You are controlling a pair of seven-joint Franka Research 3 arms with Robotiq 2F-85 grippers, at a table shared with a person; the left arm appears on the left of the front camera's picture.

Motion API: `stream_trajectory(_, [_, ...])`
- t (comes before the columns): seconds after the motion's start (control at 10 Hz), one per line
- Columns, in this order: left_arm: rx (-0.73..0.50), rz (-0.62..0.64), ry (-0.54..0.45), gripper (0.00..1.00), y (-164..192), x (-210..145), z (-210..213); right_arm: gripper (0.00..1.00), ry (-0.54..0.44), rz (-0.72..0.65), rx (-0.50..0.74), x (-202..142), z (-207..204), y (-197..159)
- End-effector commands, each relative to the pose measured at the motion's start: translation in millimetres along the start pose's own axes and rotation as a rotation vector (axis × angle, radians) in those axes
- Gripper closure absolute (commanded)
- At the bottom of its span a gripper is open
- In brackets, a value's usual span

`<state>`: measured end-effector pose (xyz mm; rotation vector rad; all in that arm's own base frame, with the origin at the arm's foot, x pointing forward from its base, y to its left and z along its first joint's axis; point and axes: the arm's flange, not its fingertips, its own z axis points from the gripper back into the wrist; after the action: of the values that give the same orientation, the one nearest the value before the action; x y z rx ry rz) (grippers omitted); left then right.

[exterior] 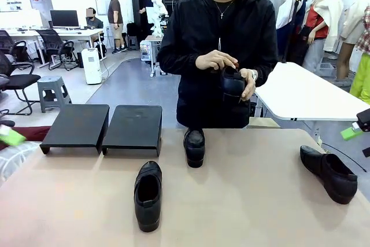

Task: Organize the shoes by placing them on the stand.
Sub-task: Place the Shoe from the middle of the table onto the Shoes Stand.

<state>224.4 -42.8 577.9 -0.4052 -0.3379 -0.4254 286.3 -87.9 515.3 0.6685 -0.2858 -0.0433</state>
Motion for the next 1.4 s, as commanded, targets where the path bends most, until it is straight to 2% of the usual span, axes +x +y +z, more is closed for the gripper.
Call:
stream_trajectory(0.0, [0.209, 0.031, 0.232, 0.00, -73.3, 64.8, -75.5, 0.00, -0.003, -0.013, 0.027, 1.5, 2.0, 3.0])
stream_trajectory(0.1, [0.187, 0.049, 0.238, 0.00, -101.3, 83.3, -109.0, 0.00, -0.003, -0.013, 0.027, 1.5, 2.0, 3.0])
stream_trajectory(0.2, [0.167, 0.180, 0.206, 0.00, -131.3, 100.4, -146.3, 0.00, -0.003, -0.013, 0.027, 1.5, 2.0, 3.0])
stream_trajectory(0.3, [0.181, 0.347, 0.129, 0.00, -158.0, 114.1, -186.0, 0.00, -0.003, -0.013, 0.027, 1.5, 2.0, 3.0])
stream_trajectory(0.4, [0.164, 0.441, 0.085, 0.00, -169.9, 125.8, -219.8, 0.00, -0.003, -0.013, 0.027, 1.5, 2.0, 3.0])
stream_trajectory(0.5, [0.132, 0.464, 0.087, 0.00, -170.8, 134.9, -233.5, 0.00, -0.003, -0.013, 0.027, 1.5, 2.0, 3.0])
stream_trajectory(0.6, [0.120, 0.445, 0.117, 0.00, -160.7, 138.9, -225.8, 0.00, -0.003, -0.013, 0.027, 1.5, 2.0, 3.0])
stream_trajectory(0.7, [0.144, 0.406, 0.141, 0.00, -172.3, 118.7, -227.7, 0.00, -0.003, -0.013, 0.027, 1.5, 2.0, 3.0])
stream_trajectory(0.9, [0.144, 0.406, 0.141, 0.00, -172.3, 118.7, -227.7, 0.00, -0.003, -0.013, 0.027, 1.5, 2.0, 3.0])
stream_trajectory(1.0, [0.122, 0.433, 0.138, 0.00, -168.0, 132.6, -238.7, 0.00, -0.003, -0.013, 0.027, 1.5, 2.0, 3.0])
stream_trajectory(1.3, [0.181, 0.480, 0.081, 0.00, -146.9, 144.3, -292.4, 0.00, -0.003, -0.013, 0.027, 1.5, 2.0, 3.0])
